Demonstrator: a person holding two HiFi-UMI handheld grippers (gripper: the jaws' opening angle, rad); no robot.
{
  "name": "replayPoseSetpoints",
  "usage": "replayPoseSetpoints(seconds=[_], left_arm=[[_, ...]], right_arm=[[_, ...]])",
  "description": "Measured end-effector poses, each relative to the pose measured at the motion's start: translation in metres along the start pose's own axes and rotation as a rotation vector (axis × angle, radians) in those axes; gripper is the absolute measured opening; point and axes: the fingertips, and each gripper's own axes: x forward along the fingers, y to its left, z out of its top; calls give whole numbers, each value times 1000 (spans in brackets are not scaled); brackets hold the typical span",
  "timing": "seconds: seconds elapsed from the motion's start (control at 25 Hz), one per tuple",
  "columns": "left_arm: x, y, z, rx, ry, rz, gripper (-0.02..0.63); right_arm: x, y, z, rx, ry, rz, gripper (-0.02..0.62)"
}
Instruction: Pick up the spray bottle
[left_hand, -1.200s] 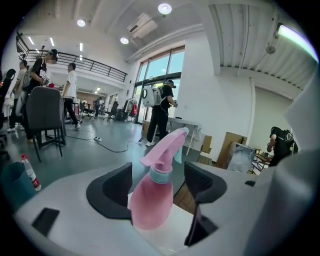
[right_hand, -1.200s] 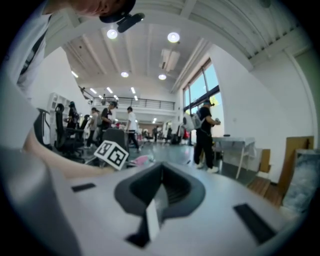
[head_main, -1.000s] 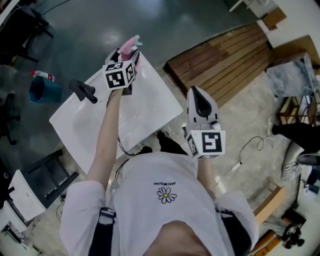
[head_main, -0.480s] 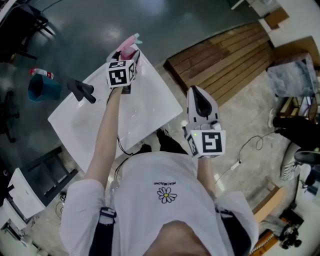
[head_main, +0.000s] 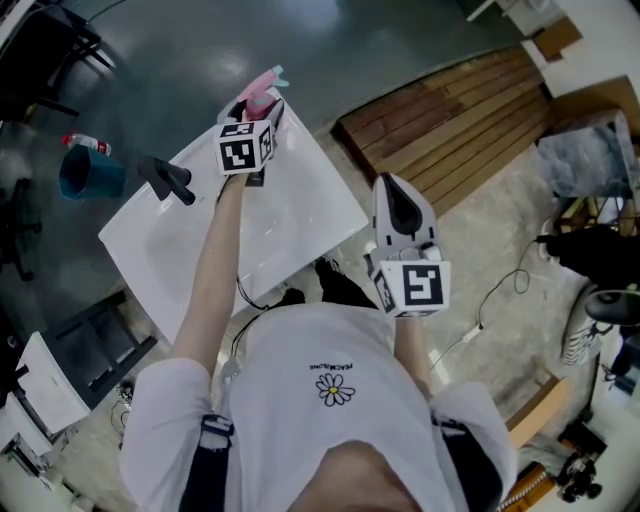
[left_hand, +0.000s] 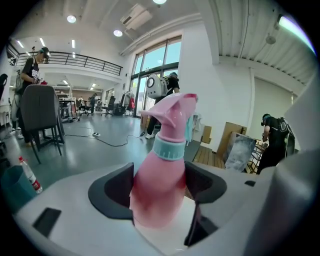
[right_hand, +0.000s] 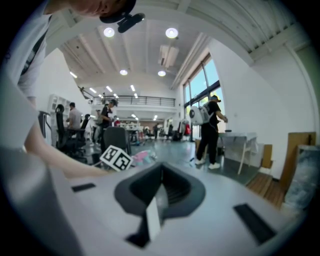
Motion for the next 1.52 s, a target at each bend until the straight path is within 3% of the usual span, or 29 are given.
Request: replayPoseSetpoints(seconds=[0.96, 1.24, 1.52], left_arm=[[-8, -4, 2, 20, -16, 40, 319], [-36, -15, 31, 18, -98, 50, 319], [-97, -18, 90, 26, -235, 74, 319]], right_arm=[[3, -2, 7, 15, -26, 39, 30], [11, -4, 22, 31, -72, 65, 29], [18, 21, 49, 4, -136, 143, 31]])
